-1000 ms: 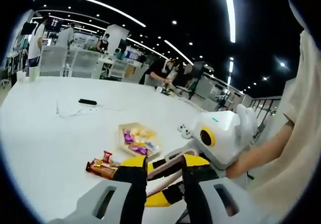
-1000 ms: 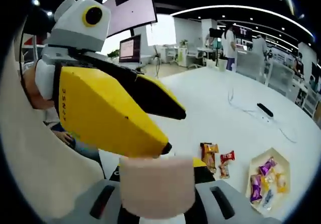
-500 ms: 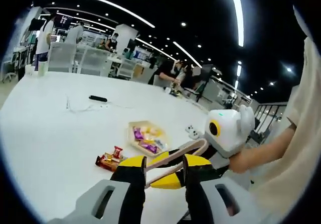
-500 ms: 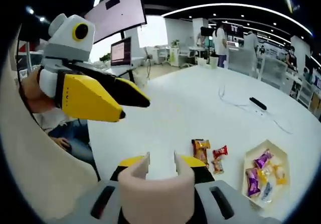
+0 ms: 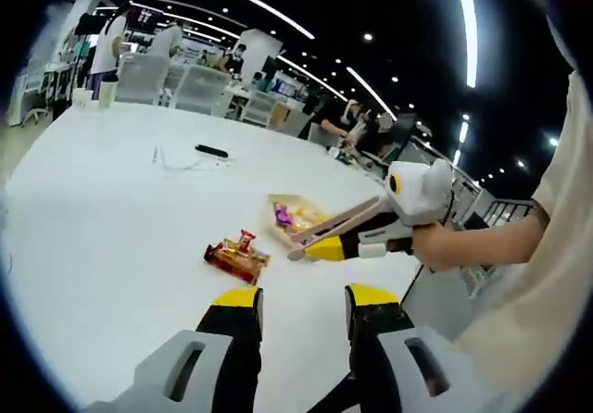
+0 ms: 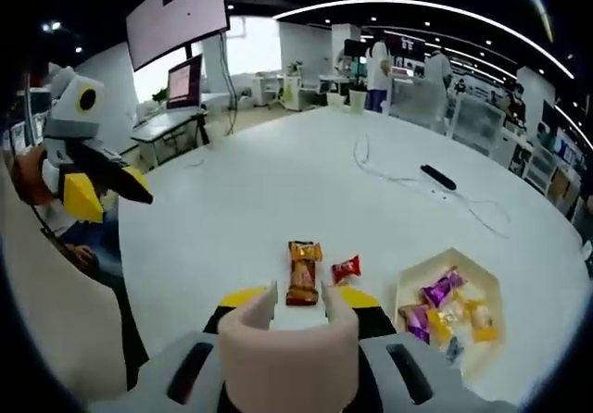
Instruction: Place the target food into the container with the food tongs after gripping and lifting it, then release it inside without dropping or visibly crushing the food.
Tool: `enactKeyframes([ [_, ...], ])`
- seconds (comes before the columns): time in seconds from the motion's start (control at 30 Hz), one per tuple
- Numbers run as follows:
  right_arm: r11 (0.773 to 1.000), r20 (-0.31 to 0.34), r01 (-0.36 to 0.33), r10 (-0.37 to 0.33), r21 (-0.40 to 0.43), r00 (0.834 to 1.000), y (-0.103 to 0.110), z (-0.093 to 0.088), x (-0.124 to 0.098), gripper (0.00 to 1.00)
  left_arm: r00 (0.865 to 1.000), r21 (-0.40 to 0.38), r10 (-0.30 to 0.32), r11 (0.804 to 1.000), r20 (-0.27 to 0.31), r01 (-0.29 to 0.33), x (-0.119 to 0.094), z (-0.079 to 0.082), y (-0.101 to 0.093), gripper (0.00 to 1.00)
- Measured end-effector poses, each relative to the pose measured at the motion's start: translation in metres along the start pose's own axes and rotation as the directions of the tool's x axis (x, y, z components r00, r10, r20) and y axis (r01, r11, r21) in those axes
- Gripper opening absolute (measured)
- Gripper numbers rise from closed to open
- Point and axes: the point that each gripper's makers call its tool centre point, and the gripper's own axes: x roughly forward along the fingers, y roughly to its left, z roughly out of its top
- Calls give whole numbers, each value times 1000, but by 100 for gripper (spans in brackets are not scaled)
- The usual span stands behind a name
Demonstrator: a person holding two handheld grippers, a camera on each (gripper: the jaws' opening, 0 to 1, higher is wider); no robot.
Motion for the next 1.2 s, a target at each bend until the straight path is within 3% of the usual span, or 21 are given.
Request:
enactKeyframes([
  [0.17,1000,-15,9,-10,-19,1000,-13,4,14,25,1000,-21,-5,1000,-10,5,1,-9,-4,35],
  [0.37,999,-28,-7,6,-52,1000,-15,8,28,25,1000,-34,3,999,-17,-3,0,-15,-1,34],
  [0.67,999,-102,-4,-1,-52,995,-36,-18,42,25,999,-67,30,997,-26,-32,-5,-22,13,34],
  [1.2,996,-184,-28,11,-89,983,-42,-41,67,23,999,-101,21,995,-46,-26,0,-28,15,35],
])
